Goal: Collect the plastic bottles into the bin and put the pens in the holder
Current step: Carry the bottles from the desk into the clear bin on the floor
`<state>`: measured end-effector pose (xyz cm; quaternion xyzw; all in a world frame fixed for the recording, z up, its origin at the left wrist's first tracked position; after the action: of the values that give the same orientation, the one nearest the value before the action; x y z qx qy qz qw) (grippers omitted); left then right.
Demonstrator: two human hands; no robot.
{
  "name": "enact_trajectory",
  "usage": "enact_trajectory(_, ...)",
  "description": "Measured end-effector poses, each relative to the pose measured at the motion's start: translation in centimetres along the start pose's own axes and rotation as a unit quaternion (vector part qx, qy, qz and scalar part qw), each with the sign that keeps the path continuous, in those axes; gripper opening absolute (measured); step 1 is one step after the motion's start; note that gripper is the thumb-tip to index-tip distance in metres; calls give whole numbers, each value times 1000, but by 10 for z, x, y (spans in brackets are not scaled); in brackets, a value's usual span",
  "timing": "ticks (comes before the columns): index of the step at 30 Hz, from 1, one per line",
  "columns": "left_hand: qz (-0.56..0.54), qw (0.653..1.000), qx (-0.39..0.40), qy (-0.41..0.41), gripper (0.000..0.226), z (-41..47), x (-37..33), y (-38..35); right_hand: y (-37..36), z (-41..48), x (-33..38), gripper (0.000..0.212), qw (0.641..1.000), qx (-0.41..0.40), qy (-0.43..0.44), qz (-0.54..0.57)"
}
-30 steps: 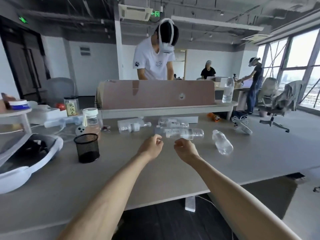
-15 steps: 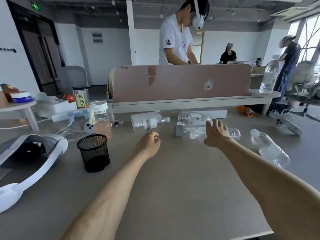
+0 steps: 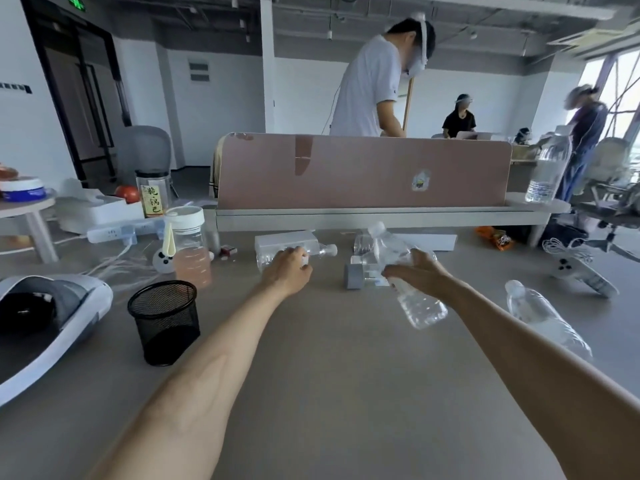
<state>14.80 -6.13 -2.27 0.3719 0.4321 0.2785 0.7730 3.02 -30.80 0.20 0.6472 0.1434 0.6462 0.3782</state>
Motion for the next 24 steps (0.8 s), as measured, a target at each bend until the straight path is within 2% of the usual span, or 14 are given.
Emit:
enact_trajectory(2, 44, 999, 5, 15, 39, 14, 7, 0, -4, 2, 6, 65, 993, -7, -27, 110)
enact_trajectory(5, 118, 993, 21, 15, 44, 37, 15, -6, -13, 6, 14, 72, 978, -13, -51, 202)
enact_trajectory(10, 187, 981, 45, 12, 57, 67, 34, -23, -25, 9, 20, 62, 970, 1, -44, 238)
enact_trajectory(14, 272, 957, 99, -13, 76, 76, 42, -32, -30, 8, 15, 76, 972, 13, -31, 233)
enact_trajectory(20, 252, 964, 83, 37, 61, 62, 52, -24, -40, 0, 4, 80, 968, 6, -80, 238)
enact_trajectory(24, 173, 981, 28, 85, 65, 41, 45, -15, -40, -12, 10, 83, 963, 1, -70, 259)
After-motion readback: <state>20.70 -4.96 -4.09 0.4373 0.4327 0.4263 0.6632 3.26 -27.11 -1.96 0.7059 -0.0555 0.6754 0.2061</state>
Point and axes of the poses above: each hand's wrist, its own z-axis towards the middle knuckle, its own y-axis out of the back of the hand, x = y × z, the point moved 3 cm from there along z, towards the middle knuckle, and after that the axes turned 3 degrees about -z, right-handed, at the moved point
